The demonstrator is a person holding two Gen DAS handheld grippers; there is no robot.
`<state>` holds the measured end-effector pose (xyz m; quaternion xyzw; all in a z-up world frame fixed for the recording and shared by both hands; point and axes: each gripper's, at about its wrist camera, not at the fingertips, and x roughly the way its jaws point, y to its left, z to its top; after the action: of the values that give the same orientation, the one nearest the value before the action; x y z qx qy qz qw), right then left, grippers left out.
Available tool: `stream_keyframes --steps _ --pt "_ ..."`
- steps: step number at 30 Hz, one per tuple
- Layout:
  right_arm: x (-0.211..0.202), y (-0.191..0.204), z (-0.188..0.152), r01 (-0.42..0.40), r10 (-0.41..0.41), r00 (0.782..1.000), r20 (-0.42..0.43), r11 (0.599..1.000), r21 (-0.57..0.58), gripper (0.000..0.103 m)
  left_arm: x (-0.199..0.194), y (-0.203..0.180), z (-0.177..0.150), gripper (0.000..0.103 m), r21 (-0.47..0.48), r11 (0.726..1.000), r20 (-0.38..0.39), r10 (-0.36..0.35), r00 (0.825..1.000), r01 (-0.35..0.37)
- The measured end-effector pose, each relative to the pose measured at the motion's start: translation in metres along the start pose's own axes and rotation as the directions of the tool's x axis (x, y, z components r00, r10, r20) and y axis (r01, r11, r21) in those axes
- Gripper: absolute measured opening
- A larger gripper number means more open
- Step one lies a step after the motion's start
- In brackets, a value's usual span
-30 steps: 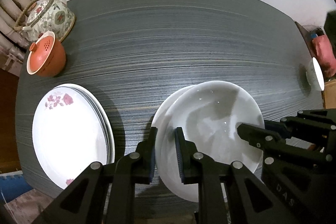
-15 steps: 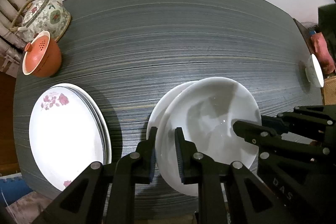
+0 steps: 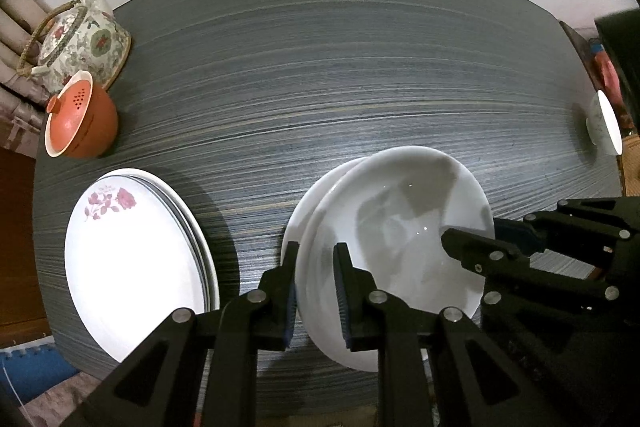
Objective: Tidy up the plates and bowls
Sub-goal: 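Open the left gripper to release the bowl on the stack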
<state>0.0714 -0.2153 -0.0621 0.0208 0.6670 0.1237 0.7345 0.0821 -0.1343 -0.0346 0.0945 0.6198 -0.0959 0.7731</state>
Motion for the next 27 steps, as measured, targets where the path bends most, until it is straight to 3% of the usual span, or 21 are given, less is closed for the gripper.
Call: stream_keyframes --steps 7,10,12,14,27 --pt "-0.001 -0.003 -0.002 -0.005 0.005 1.0 0.004 1.0 -0.002 0.014 0.0 -0.003 -0.001 0.021 0.017 1.0 0.005 0.002 1.0 -0.002" --pt "-0.001 -0.001 -0.002 0.001 -0.001 1.0 0.009 1.0 -0.007 0.013 -0.003 -0.001 -0.002 0.027 0.014 1.0 0.018 -0.015 1.0 0.015" --pt "-0.001 -0.001 -0.002 0.002 -0.001 1.0 0.013 1.0 -0.004 0.013 -0.006 0.0 -0.001 0.039 0.011 1.0 0.035 -0.009 0.999 0.008" --pt "-0.003 0.0 -0.002 -0.001 0.001 1.0 0.018 1.0 -0.008 0.012 -0.012 0.002 0.0 0.04 0.012 1.0 0.073 0.022 0.997 -0.023" --pt "-0.014 0.002 0.0 -0.016 0.016 0.999 0.044 1.0 -0.012 0.014 -0.017 0.013 -0.004 0.04 -0.041 0.999 0.116 -0.01 0.993 0.015"
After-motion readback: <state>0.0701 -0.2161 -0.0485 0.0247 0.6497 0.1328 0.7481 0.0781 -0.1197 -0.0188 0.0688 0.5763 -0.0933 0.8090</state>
